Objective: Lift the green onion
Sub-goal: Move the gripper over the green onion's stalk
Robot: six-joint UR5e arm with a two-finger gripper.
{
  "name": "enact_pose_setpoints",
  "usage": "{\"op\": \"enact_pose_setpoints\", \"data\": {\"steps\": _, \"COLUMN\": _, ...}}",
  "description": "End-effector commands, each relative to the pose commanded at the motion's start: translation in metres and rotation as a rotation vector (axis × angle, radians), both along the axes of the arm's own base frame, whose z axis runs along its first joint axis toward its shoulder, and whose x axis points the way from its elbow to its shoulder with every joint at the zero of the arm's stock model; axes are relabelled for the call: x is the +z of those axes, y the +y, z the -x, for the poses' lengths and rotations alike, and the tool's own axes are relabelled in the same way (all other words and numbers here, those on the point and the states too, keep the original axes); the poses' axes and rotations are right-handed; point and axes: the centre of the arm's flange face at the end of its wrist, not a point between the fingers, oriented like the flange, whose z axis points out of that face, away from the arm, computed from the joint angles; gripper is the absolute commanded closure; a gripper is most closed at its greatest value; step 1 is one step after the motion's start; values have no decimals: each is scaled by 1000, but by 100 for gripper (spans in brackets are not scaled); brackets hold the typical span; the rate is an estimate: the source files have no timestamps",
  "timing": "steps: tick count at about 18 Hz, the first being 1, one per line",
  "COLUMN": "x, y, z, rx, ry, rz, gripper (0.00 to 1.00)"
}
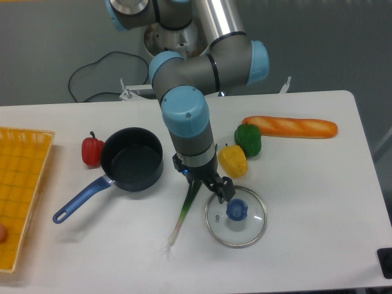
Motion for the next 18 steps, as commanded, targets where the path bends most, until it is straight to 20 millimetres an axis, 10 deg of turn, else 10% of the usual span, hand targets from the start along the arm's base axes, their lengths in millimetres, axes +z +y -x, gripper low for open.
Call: {"op": "enact_pose_setpoints", "data": {"steps": 18, "x": -30, "y": 11, "z": -11, "rx": 167, "ry": -61, "rz": -41, "gripper": 0}}
